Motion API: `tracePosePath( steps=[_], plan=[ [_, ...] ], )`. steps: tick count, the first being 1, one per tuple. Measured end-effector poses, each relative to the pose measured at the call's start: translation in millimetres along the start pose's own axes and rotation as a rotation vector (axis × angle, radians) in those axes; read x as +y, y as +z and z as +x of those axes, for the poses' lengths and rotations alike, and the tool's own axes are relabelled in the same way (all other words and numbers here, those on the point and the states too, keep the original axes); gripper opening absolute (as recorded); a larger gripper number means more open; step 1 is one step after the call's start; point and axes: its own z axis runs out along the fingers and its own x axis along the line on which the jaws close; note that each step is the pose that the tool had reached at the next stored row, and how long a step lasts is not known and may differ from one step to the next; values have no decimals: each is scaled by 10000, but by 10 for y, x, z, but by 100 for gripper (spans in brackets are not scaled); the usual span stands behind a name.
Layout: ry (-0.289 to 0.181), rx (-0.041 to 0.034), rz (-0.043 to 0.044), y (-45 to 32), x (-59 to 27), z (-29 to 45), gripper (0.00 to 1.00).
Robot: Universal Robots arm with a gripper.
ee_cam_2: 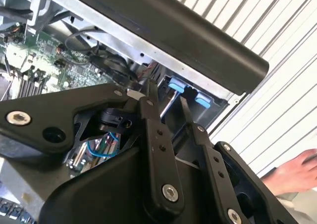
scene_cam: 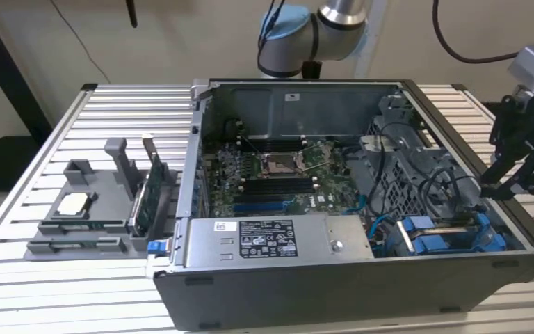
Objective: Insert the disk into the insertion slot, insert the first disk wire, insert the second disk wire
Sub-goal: 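Insert the second disk wire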
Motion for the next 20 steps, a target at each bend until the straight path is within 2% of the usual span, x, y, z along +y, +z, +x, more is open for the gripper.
tracePosePath(
  steps=[3,4,9,10,16,17,20],
  plan=[
    [17,-1,-233,9,-3,0,34],
    [19,0,-259,9,-3,0,34],
    [18,-11,-261,10,-4,0,32],
    [18,-12,-260,10,-4,0,25],
    [17,-15,-260,11,-4,0,22],
    [18,-15,-261,11,-4,1,16],
    [17,-15,-261,11,-4,0,16]
  ],
)
